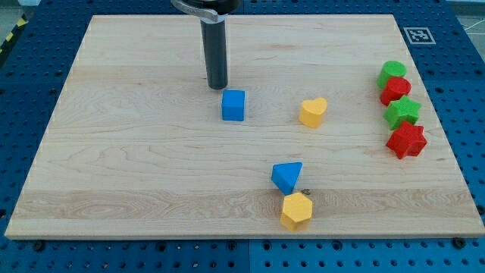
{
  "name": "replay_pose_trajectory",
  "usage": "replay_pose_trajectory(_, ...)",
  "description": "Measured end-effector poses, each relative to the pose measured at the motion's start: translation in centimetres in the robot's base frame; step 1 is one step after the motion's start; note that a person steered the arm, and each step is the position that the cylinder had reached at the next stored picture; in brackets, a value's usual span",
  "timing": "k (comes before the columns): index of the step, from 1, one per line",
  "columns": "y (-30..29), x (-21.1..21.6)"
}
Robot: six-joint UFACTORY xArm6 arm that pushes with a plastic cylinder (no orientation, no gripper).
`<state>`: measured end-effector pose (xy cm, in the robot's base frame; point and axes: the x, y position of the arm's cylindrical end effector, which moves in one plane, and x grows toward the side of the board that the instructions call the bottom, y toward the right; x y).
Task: Push the blue cube towards the blue triangle
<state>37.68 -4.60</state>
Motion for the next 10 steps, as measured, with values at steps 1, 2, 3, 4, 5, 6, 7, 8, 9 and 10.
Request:
replay_pose_trajectory(1, 0.0, 0.1)
replay_pose_trajectory(2, 0.9, 7.7)
replay_pose_trajectory(3, 0.9, 7.9)
replay_pose_trajectory(4, 0.9, 9.7)
replay_pose_trajectory(5, 0.7, 8.9)
replay_pose_trajectory(6, 0.5, 9.4)
replay_pose_trajectory(7, 2.2, 10.1)
replay_pose_trajectory(8, 3.9, 10.3)
replay_pose_trajectory(9, 4.4, 9.6)
replay_pose_trajectory(10, 4.4, 9.5)
